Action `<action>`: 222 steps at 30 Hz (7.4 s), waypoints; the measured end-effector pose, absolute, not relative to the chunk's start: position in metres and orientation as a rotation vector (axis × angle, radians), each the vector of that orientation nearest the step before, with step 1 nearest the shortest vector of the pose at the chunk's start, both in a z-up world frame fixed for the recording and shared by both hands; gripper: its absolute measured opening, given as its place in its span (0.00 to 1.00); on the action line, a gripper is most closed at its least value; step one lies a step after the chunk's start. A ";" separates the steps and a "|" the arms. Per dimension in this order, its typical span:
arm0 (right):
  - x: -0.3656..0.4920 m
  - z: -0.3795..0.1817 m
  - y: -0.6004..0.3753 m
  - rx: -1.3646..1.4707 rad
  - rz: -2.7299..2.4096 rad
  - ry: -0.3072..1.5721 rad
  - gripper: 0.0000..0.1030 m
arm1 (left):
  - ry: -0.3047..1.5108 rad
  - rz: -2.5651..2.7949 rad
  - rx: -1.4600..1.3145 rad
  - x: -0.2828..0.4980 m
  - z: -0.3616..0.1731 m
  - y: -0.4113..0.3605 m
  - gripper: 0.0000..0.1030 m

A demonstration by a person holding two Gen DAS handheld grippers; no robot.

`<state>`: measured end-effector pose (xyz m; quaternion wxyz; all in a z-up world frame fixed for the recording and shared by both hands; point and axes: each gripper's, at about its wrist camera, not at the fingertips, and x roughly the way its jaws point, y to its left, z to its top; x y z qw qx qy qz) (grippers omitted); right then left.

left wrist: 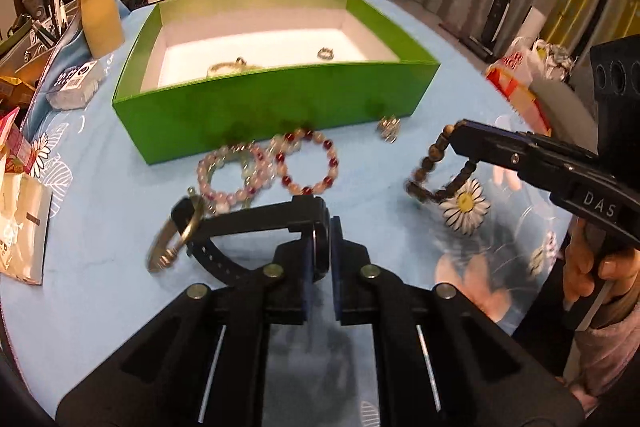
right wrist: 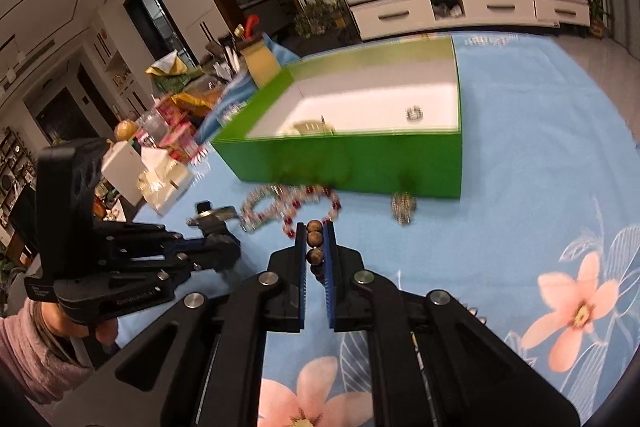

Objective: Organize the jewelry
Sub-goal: 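Carry the black watch and bead bracelet over the green box with both tools, then open both tools to drop the black watch and bead bracelet into the box, then withdraw both open tools from the box toward the remaining jewelry, then lower the right tool onto the gold brooch and close on it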

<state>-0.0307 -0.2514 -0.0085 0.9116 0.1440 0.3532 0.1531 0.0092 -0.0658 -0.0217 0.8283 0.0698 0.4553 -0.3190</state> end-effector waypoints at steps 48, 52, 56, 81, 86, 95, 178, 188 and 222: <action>0.073 0.078 -0.269 0.193 0.289 0.537 0.07 | 0.870 -0.646 -0.015 0.166 0.065 -0.101 0.09; 0.085 0.064 -0.271 0.203 0.284 0.568 0.07 | 0.900 -0.635 -0.037 0.180 0.054 -0.103 0.09; 0.091 0.058 -0.275 0.213 0.282 0.582 0.07 | 0.894 -0.634 -0.038 0.186 0.055 -0.102 0.09; 0.105 0.039 -0.276 0.239 0.295 0.621 0.07 | 0.903 -0.622 -0.041 0.206 0.071 -0.103 0.10; 0.109 0.034 -0.272 0.235 0.299 0.638 0.07 | 0.913 -0.613 -0.030 0.211 0.064 -0.105 0.10; 0.118 0.026 -0.272 0.247 0.292 0.676 0.07 | 0.948 -0.581 -0.004 0.221 0.045 -0.110 0.11; -0.045 -0.048 -0.276 0.270 0.059 0.843 0.69 | 1.029 -0.447 -0.006 -0.004 -0.030 0.015 0.98; -0.028 -0.042 -0.265 0.216 0.066 0.808 0.67 | 0.949 -0.464 0.044 0.006 -0.018 -0.007 0.86; 0.044 -0.066 -0.248 0.056 0.059 0.874 0.20 | 0.976 -0.795 0.189 0.046 -0.039 -0.111 0.43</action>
